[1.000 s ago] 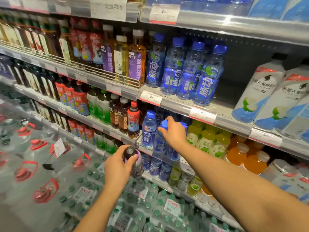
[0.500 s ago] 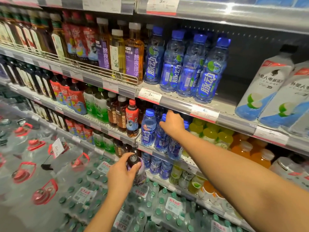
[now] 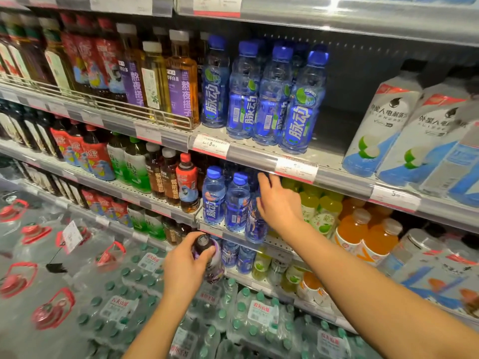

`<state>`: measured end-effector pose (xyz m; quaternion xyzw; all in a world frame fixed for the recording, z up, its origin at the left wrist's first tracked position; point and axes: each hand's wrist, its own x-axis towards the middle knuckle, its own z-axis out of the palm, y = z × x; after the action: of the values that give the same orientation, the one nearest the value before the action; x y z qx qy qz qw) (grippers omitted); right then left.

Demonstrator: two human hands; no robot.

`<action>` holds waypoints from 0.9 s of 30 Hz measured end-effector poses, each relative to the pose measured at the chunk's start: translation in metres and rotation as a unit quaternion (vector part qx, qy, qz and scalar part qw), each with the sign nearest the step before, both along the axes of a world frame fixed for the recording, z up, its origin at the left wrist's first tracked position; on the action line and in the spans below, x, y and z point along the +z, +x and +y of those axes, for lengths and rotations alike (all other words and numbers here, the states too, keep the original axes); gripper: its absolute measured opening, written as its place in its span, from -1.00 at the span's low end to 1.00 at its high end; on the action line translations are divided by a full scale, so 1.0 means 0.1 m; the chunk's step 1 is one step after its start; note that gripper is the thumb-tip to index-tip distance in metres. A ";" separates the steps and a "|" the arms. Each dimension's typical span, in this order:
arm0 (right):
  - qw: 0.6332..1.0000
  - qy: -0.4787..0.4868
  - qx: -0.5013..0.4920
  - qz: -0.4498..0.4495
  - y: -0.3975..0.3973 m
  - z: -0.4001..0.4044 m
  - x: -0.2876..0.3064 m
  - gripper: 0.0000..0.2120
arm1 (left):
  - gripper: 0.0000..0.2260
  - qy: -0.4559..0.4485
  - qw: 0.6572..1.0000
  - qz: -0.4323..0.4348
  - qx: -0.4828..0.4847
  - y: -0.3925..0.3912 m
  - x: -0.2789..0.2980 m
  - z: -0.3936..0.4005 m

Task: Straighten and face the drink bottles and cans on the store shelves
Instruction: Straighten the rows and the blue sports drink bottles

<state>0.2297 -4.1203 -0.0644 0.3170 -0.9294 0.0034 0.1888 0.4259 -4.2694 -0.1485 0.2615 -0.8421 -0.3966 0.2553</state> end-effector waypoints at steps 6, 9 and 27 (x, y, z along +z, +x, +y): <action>0.983 -0.007 -0.003 -0.185 -0.29 0.06 0.10 -0.20 | -0.77 -0.017 1.000 -0.001 -0.005 -0.06 0.02 0.08; 0.983 0.010 -0.004 -0.184 -0.29 0.03 0.09 -0.17 | -0.78 -0.013 1.000 -0.001 -0.011 -0.09 0.03 0.12; 0.942 -0.270 0.026 -0.200 0.40 0.41 -0.50 -0.37 | -0.78 0.019 0.999 0.009 -0.024 -0.10 0.14 0.25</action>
<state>0.2692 -4.0796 -0.1139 0.2715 -0.9036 0.3222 0.0771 0.4159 -4.2440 -0.1342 0.2426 -0.8383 -0.4207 0.2480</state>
